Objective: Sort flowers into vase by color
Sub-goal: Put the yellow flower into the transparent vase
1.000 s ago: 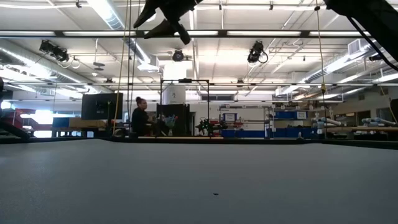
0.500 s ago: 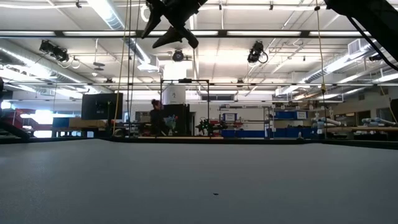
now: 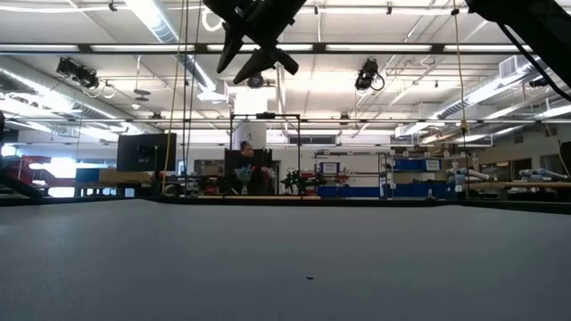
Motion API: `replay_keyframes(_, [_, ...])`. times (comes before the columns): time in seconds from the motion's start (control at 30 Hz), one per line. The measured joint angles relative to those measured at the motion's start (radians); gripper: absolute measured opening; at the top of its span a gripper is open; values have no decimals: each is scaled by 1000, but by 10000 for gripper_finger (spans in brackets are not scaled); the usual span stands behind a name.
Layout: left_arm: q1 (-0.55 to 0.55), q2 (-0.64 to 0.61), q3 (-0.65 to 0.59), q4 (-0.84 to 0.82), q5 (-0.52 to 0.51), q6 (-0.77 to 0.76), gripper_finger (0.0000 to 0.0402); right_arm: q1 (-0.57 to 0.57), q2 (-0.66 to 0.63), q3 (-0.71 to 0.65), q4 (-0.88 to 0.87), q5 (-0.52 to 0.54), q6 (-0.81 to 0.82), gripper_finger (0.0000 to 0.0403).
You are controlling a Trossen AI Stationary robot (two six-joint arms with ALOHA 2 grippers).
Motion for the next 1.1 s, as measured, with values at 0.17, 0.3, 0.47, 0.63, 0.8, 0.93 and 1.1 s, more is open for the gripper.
replay_keyframes(0.17, [-52,1,-3,-20,-21,18,9,0,0,0,0,-2,-6,173])
replay_keyframes(0.3, [-96,3,-3,-20,-79,64,9,-3,0,0,0,-15,-31,173])
replay_keyframes(0.47, [-167,8,-58,19,-109,60,9,-17,0,0,-1,-42,-42,173])
replay_keyframes(0.63, [-271,8,-128,49,-187,55,9,-23,0,0,-1,-63,-50,173])
replay_keyframes(0.8, [-384,8,-163,155,-271,6,9,-19,0,0,-2,-72,-52,173])
replay_keyframes(0.93, [-463,8,-164,217,-341,-6,9,-18,0,0,-6,-92,-53,173])
replay_keyframes(1.1, [-536,8,-164,257,-409,-8,9,-18,0,0,-6,-98,-53,173])
